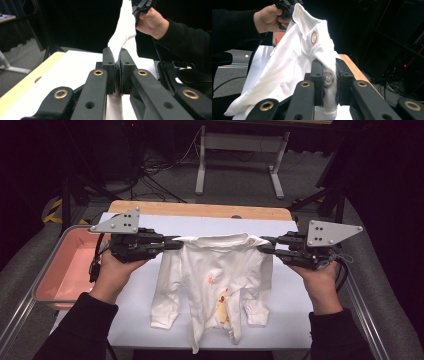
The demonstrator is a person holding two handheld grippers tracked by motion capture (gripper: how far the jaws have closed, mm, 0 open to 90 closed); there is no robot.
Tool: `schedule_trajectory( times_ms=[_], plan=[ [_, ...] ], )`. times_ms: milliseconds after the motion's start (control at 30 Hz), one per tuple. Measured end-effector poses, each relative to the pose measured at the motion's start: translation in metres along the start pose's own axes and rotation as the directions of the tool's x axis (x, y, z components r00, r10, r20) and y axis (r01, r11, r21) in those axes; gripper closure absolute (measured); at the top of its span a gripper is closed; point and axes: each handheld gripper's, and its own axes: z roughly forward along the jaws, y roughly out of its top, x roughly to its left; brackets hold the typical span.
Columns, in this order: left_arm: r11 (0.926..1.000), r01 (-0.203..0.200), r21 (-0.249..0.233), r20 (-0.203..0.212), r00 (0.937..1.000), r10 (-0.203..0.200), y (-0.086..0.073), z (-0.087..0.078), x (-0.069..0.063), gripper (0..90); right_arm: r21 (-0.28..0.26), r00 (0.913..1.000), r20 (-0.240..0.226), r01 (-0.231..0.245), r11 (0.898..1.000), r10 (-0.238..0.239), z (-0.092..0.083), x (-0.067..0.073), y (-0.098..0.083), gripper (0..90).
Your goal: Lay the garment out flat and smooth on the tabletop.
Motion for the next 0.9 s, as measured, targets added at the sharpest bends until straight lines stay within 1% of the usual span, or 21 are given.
schedule_trajectory(
  times_ms=[33, 167, 200, 267, 300, 333, 400, 433, 467, 500, 533, 700, 733, 800, 867, 900],
  plan=[
    [1.0000, 0.002, 0.005, -0.006, 1.0000, -0.002, -0.002, 0.002, 0.003, 86.5, 0.001, 0.9999, 0.001, -0.010, 1.000, 0.010, 0.002, -0.003, -0.004, 79.0],
    [0.9993, 0.030, 0.022, -0.010, 0.9995, -0.030, -0.012, 0.008, 0.012, 86.0, 0.022, 0.9991, 0.000, -0.041, 0.999, 0.041, 0.010, -0.011, -0.017, 78.9],
    [0.9988, 0.038, 0.030, -0.014, 0.9992, -0.037, -0.015, 0.010, 0.015, 86.0, 0.032, 0.9983, -0.001, -0.058, 0.998, 0.058, 0.014, -0.014, -0.024, 78.9],
    [0.9977, 0.053, 0.041, -0.017, 0.9985, -0.053, -0.019, 0.014, 0.019, 86.0, 0.036, 0.9981, 0.000, -0.062, 0.997, 0.062, 0.016, -0.016, -0.026, 78.9],
    [0.9971, 0.060, 0.047, -0.019, 0.9981, -0.059, -0.022, 0.016, 0.022, 85.8, 0.044, 0.9972, 0.002, -0.074, 0.996, 0.074, 0.020, -0.020, -0.032, 78.9],
    [0.9964, 0.067, 0.052, -0.020, 0.9976, -0.066, -0.024, 0.017, 0.025, 85.8, 0.044, 0.9972, 0.002, -0.074, 0.996, 0.074, 0.020, -0.020, -0.032, 78.9],
    [0.9944, 0.084, 0.064, -0.026, 0.9962, -0.083, -0.030, 0.022, 0.030, 85.5, 0.050, 0.9959, 0.004, -0.090, 0.995, 0.090, 0.023, -0.023, -0.038, 78.9],
    [0.9941, 0.083, 0.069, -0.030, 0.9962, -0.082, -0.031, 0.023, 0.032, 85.2, 0.055, 0.9950, 0.005, -0.100, 0.993, 0.100, 0.026, -0.026, -0.042, 78.9],
    [0.9927, 0.097, 0.072, -0.030, 0.9951, -0.095, -0.034, 0.024, 0.034, 85.0, 0.060, 0.9943, 0.006, -0.106, 0.993, 0.106, 0.027, -0.027, -0.044, 78.9],
    [0.9907, 0.108, 0.083, -0.033, 0.9938, -0.106, -0.038, 0.028, 0.039, 85.0, 0.068, 0.9923, 0.008, -0.124, 0.990, 0.124, 0.031, -0.030, -0.051, 78.9],
    [0.9907, 0.108, 0.083, -0.033, 0.9938, -0.106, -0.038, 0.028, 0.039, 84.9, 0.068, 0.9923, 0.008, -0.124, 0.990, 0.124, 0.031, -0.030, -0.051, 78.9],
    [0.9847, 0.138, 0.107, -0.043, 0.9901, -0.134, -0.050, 0.035, 0.048, 84.9, 0.087, 0.9866, 0.003, -0.163, 0.983, 0.163, 0.038, -0.037, -0.064, 78.9],
    [0.9842, 0.138, 0.110, -0.046, 0.9900, -0.134, -0.052, 0.036, 0.049, 84.9, 0.090, 0.9858, 0.008, -0.168, 0.982, 0.167, 0.040, -0.038, -0.069, 78.8],
    [0.9822, 0.145, 0.119, -0.052, 0.9888, -0.140, -0.056, 0.040, 0.052, 84.9, 0.093, 0.9855, 0.011, -0.169, 0.981, 0.169, 0.041, -0.039, -0.071, 78.7],
    [0.9803, 0.152, 0.127, -0.056, 0.9878, -0.145, -0.060, 0.043, 0.055, 84.4, 0.103, 0.9821, 0.014, -0.188, 0.977, 0.188, 0.045, -0.041, -0.078, 78.3],
    [0.9780, 0.161, 0.133, -0.055, 0.9864, -0.155, -0.062, 0.045, 0.056, 84.4, 0.106, 0.9816, 0.015, -0.191, 0.976, 0.190, 0.046, -0.041, -0.080, 78.2]
  ],
)
